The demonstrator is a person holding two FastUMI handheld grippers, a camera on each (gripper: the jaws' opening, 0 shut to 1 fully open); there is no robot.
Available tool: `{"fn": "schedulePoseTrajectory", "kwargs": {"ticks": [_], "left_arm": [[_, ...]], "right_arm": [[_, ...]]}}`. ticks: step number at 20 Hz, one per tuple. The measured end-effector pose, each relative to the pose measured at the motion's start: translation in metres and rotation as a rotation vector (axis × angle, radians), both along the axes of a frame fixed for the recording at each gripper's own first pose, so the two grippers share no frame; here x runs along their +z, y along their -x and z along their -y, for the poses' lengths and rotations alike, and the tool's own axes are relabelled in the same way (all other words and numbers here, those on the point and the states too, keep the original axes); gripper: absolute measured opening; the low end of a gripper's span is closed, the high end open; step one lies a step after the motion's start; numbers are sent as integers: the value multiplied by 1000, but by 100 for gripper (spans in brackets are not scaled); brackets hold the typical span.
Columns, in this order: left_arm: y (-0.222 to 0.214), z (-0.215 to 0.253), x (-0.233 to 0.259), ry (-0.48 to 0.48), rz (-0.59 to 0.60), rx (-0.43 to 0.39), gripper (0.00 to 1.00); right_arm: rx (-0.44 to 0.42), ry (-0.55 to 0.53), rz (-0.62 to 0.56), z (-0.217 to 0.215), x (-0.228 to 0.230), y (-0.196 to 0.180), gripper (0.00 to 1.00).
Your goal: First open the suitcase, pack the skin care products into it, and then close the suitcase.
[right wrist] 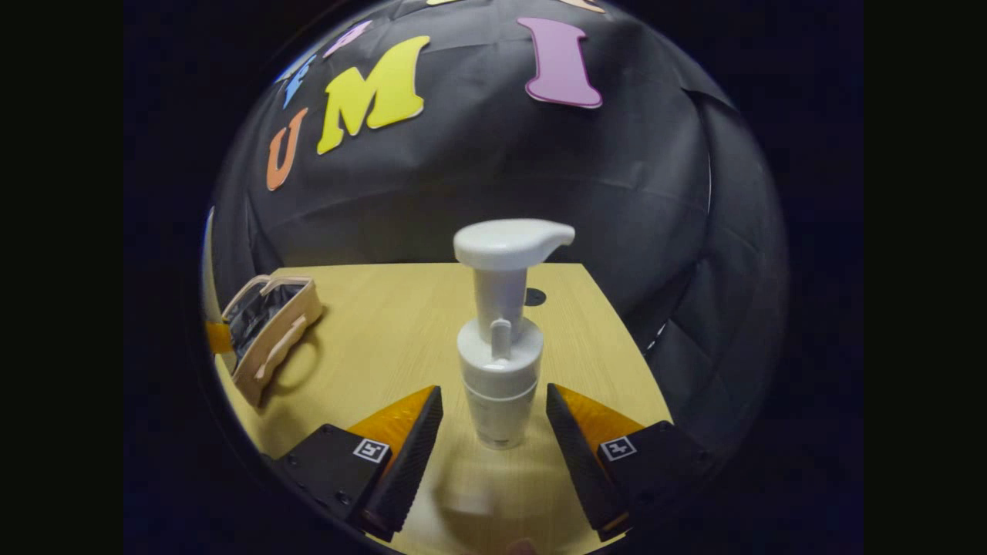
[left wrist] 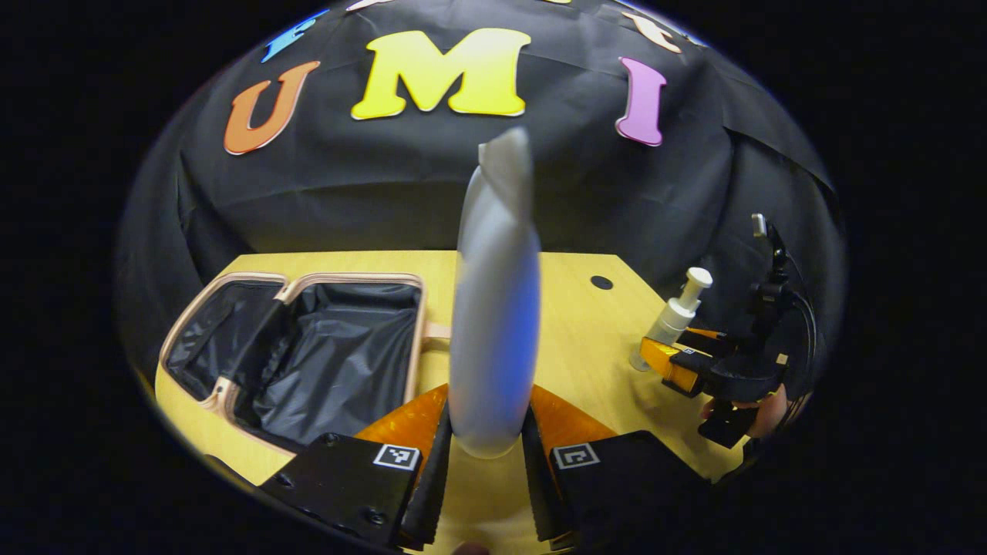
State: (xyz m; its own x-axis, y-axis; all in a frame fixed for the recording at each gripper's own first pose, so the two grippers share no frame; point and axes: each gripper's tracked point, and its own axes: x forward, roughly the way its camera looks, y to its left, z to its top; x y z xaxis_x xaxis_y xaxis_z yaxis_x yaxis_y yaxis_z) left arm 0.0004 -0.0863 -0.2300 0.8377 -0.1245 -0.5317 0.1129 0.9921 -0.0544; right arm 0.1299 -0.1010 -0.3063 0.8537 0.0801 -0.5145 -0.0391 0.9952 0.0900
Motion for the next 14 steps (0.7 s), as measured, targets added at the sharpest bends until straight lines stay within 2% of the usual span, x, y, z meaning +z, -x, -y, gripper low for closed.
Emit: {"fn": "schedulePoseTrajectory", "kwargs": {"ticks": [1,3,5,8,9,10,14], "left_arm": [[1,-13,5,-18,4,19,48],[2,-38,15,-43,15,51,48],[2,-61,22,-60,23,77,48],[3,-93,27,-65,22,104,48],[2,-103,26,-59,15,109,48],[2,-112,24,-57,6,114,49],[-7,-150,12,-19,-31,109,49]], "right_arm": [[-7,3,-2,0,-4,-5,81],[-12,7,2,-1,-9,-15,75],[-20,19,-6,-1,-14,-22,63],[-35,55,-13,4,-15,-23,57],[-40,59,-23,4,-18,-24,49],[-44,72,-24,4,-13,-19,52],[-10,78,-12,-9,30,5,49]]}}
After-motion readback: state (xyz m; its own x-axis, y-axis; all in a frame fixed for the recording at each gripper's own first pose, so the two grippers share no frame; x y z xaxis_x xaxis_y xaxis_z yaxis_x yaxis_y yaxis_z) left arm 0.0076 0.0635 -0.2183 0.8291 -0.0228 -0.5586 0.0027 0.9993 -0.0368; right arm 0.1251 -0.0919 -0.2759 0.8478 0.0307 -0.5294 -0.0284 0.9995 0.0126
